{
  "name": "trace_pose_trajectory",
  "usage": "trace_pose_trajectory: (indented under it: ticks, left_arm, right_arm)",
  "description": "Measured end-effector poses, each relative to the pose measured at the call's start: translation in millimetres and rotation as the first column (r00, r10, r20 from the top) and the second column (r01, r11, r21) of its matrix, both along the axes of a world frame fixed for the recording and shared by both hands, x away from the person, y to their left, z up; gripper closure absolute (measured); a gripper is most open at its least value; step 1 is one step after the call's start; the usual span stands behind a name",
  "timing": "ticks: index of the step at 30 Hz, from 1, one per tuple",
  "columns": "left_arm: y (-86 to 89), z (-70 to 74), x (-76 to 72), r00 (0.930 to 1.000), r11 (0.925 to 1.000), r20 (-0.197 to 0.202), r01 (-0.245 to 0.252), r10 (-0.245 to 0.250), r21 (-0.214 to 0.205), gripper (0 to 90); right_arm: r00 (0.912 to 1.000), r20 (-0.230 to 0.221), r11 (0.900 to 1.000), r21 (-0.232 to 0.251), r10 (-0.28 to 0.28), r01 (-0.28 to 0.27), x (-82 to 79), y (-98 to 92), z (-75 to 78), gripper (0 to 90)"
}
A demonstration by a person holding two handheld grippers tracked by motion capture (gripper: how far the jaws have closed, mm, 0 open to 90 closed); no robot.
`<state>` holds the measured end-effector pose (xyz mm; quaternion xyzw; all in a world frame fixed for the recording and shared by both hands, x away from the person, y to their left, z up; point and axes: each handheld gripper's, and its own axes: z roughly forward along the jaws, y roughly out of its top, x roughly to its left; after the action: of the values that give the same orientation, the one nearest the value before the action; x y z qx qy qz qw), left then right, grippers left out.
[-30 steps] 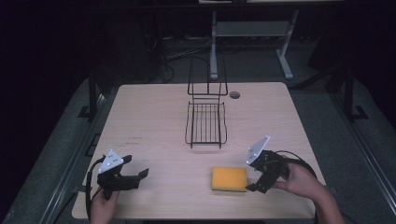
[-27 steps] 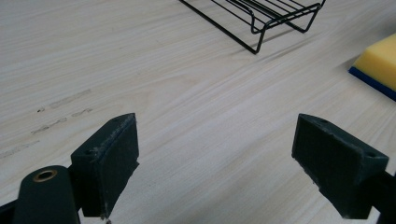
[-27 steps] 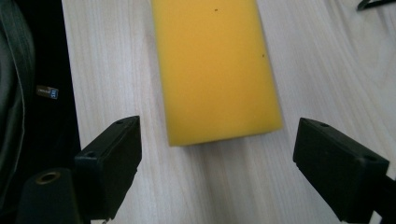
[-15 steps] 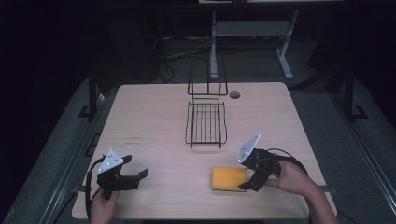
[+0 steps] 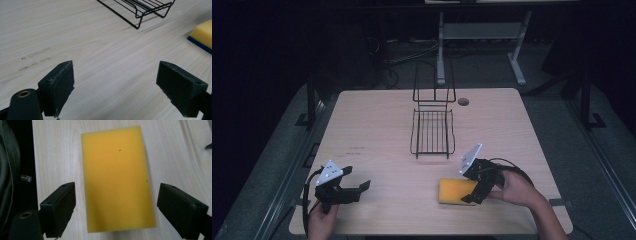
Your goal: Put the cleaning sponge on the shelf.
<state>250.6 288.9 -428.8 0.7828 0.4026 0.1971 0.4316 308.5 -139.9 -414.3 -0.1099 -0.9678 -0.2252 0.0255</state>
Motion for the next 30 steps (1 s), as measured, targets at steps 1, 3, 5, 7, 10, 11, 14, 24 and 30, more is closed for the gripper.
trace_pose_trajectory:
  ticks: [1, 3, 5, 7, 10, 11, 14, 24, 30]
  left_arm:
    - [0.2, 0.1, -0.1, 1.0, 1.0, 0.001, 0.0, 0.0, 0.001, 14.1]
    - [0.3, 0.1, -0.2, 1.0, 1.0, 0.002, -0.001, 0.001, -0.002, 14.1]
    - [0.6, 0.1, -0.2, 1.0, 1.0, 0.002, -0.001, 0.001, -0.001, 14.1]
    - [0.7, 0.0, -0.2, 1.0, 1.0, 0.001, -0.001, 0.001, -0.001, 14.1]
    - [0.6, 0.0, -0.3, 1.0, 1.0, 0.0, -0.001, 0.001, -0.001, 14.1]
    - [0.6, 0.0, -0.2, 1.0, 1.0, -0.001, -0.001, 0.001, -0.002, 14.1]
    - [0.5, -0.2, -0.1, 1.0, 1.0, -0.001, 0.0, 0.0, -0.002, 14.1]
    - [0.0, -0.4, -0.2, 1.0, 1.0, -0.007, 0.001, -0.001, -0.006, 14.1]
    - [-0.5, -0.3, 0.1, 1.0, 1.0, -0.009, 0.004, -0.004, -0.004, 14.1]
  right_arm:
    - [1.0, -0.001, 1.0, 0.0, 0.002, -0.002, 0.4, 0.9, -0.4, 15.1]
    - [1.0, 0.0, 1.0, 0.002, 0.005, -0.005, 0.9, 1.8, -0.8, 15.1]
    - [1.0, -0.002, 1.0, 0.0, 0.008, -0.008, 1.3, 3.3, -1.3, 15.1]
    - [1.0, 0.0, 1.0, -0.003, 0.008, -0.008, 2.0, 5.6, -2.7, 14.8]
    - [1.0, 0.0, 0.9999, -0.005, 0.009, -0.009, 2.4, 7.0, -4.0, 14.8]
    - [1.0, -0.002, 0.9999, -0.01, 0.009, -0.009, 2.5, 7.7, -4.8, 14.8]
    - [0.9999, -0.003, 0.9998, -0.013, 0.016, -0.016, 3.4, 9.5, -7.2, 14.8]
    - [0.9998, -0.009, 0.9997, -0.016, 0.019, -0.019, 3.7, 14.6, -13.6, 14.8]
    - [0.9999, -0.007, 0.9997, -0.02, 0.015, -0.015, 3.0, 15.8, -18.5, 14.9]
